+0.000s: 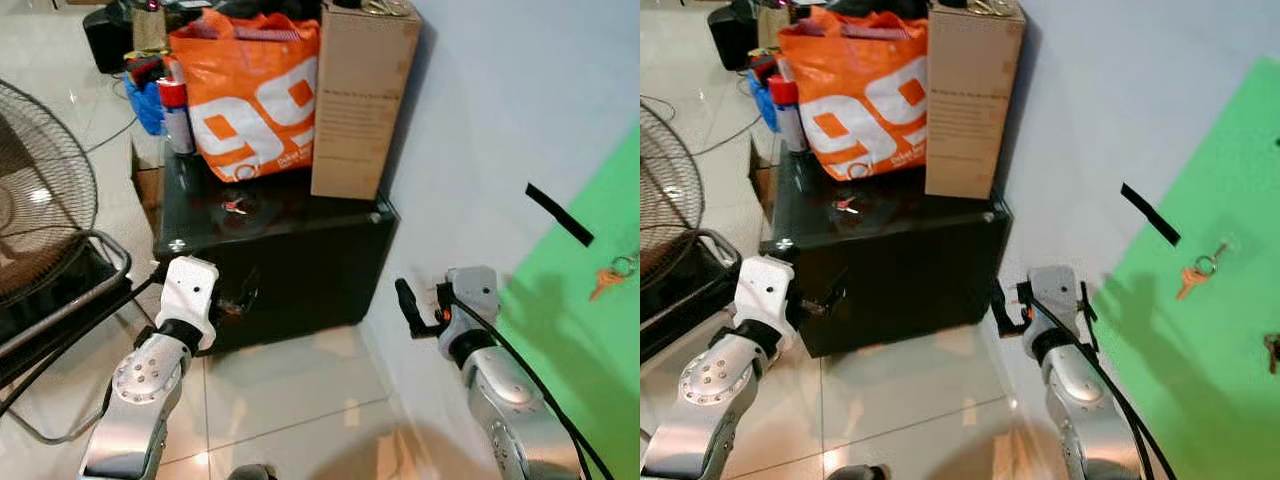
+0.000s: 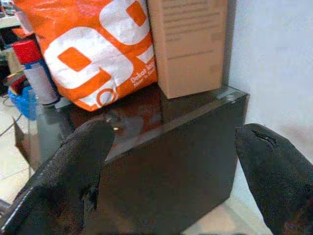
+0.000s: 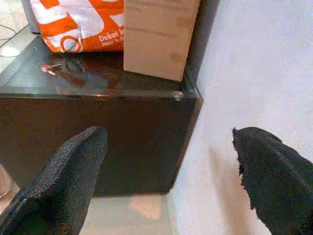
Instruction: Hang keys on a hook
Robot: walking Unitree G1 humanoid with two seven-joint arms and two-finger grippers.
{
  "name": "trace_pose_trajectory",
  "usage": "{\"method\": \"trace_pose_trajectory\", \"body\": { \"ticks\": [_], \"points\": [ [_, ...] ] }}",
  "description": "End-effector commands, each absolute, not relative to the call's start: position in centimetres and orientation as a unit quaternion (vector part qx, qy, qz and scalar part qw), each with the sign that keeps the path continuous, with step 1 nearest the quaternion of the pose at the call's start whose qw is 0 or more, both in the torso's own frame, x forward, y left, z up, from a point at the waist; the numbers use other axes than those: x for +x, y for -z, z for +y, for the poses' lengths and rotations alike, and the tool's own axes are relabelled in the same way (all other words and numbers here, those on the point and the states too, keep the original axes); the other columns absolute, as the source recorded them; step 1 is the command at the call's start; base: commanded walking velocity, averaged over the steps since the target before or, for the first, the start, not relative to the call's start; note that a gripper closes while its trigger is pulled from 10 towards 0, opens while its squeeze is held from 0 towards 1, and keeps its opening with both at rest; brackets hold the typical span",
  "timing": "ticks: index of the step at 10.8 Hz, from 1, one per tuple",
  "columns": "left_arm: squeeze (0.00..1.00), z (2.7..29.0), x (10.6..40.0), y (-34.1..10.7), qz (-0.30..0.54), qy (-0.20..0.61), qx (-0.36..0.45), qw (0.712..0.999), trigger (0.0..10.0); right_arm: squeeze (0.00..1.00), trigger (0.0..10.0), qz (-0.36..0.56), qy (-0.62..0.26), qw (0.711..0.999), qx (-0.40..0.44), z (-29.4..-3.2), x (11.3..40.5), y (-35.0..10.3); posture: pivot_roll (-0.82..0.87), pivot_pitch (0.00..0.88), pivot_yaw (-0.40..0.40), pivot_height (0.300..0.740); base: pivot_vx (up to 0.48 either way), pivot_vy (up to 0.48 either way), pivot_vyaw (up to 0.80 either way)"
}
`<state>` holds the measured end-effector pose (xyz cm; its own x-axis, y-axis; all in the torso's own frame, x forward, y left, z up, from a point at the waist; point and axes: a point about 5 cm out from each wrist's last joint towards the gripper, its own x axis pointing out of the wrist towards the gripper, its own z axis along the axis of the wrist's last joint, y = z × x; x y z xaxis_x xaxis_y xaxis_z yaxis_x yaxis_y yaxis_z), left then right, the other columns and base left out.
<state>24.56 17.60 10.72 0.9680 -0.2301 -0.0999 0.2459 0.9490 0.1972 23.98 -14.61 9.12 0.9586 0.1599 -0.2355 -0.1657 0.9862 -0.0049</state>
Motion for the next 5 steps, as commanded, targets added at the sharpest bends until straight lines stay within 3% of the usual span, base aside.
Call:
{"method": "trace_pose_trajectory", "body": {
  "ticks": [1, 4, 5],
  "points": [
    [0.00, 17.69, 24.43, -10.86, 0.036, 0.113, 0.104, 0.987, 10.0, 1.00, 10.0, 0.111, -0.086, 0.990, -0.007, -14.66, 24.22, -9.48, 0.01, 0.000, -0.102, 0.740, 0.296, 0.000, 0.00],
    [0.00, 18.33, 24.22, -10.79, 0.039, 0.092, 0.099, 0.990, 10.0, 1.00, 10.0, 0.114, -0.109, 0.987, -0.013, -14.00, 24.53, -9.37, 0.02, 0.000, -0.113, 0.740, 0.319, 0.000, 0.00],
    [0.00, 18.38, 24.17, -10.76, 0.040, 0.090, 0.098, 0.990, 10.0, 1.00, 10.0, 0.114, -0.114, 0.987, -0.011, -13.94, 24.56, -9.39, 0.02, 0.000, -0.118, 0.740, 0.319, 0.000, 0.41]
  ]
}}
